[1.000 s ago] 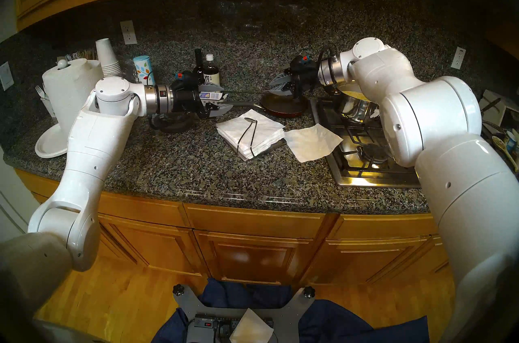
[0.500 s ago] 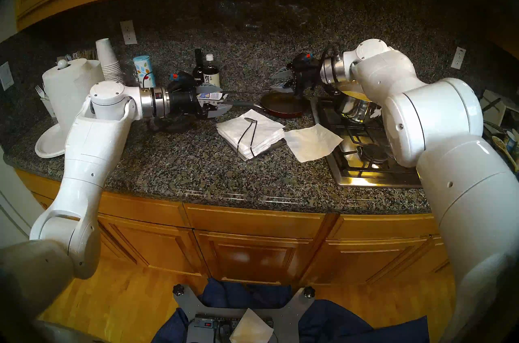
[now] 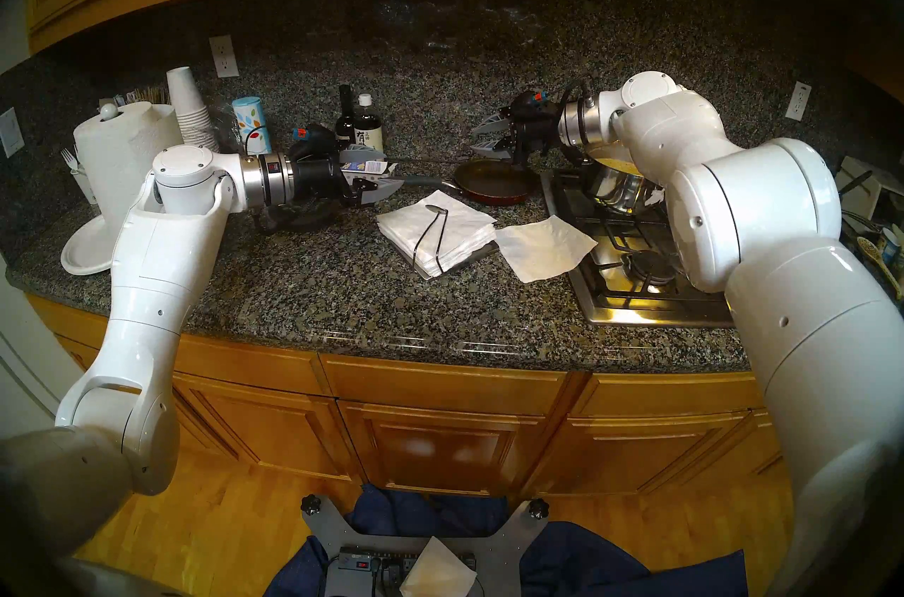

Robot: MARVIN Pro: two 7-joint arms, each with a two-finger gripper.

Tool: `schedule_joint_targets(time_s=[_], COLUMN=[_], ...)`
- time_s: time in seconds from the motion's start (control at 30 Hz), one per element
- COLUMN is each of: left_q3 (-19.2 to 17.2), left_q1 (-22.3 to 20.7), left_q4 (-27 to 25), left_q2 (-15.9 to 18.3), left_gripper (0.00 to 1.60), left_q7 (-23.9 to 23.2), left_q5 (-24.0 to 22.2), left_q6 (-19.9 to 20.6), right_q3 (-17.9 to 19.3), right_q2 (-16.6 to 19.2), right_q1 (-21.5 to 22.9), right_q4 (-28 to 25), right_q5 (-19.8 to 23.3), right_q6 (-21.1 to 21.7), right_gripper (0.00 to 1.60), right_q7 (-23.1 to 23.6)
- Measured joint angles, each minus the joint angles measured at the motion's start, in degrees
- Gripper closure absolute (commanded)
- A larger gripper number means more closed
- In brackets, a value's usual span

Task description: Take napkin out of napkin holder

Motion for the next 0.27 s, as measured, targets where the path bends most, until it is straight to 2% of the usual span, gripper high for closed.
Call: schedule_joint_targets(time_s=[0.27], left_q3=[-0.5], left_q1=[0.8], left_q4=[-1.1], left_q2=[-0.4], left_gripper=[0.0], left_q7=[0.7], left_q5=[0.0], left_q6=[1.0], right_q3=[0.1], right_q2=[0.0], right_q1=[-0.1], right_q4=[0.2], right_q5=[0.0], right_q6=[-0.9], right_gripper=[0.63], right_q7=[-0.9])
